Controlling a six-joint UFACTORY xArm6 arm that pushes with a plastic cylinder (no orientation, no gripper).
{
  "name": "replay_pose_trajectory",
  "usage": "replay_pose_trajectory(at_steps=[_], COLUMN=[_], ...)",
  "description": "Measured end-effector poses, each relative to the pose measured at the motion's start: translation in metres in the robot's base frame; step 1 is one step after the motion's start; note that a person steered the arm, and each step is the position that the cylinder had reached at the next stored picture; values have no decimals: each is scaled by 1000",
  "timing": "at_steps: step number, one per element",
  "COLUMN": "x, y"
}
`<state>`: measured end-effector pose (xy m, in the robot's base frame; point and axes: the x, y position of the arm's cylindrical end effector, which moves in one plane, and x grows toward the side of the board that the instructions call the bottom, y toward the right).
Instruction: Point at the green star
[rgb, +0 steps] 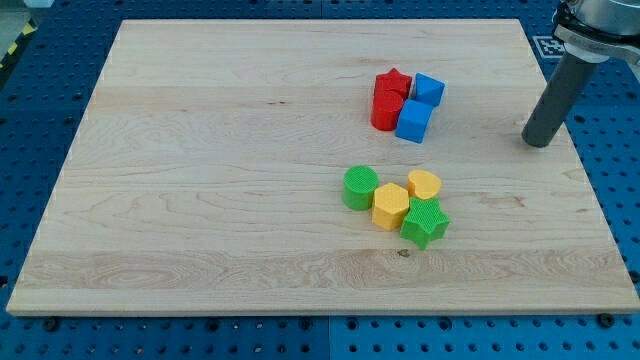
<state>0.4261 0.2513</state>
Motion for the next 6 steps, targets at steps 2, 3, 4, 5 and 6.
replay_pose_trajectory(at_steps=[2, 3, 4, 5, 6], x=[49, 106, 112, 145, 161], y=[-4, -34, -48, -96, -119])
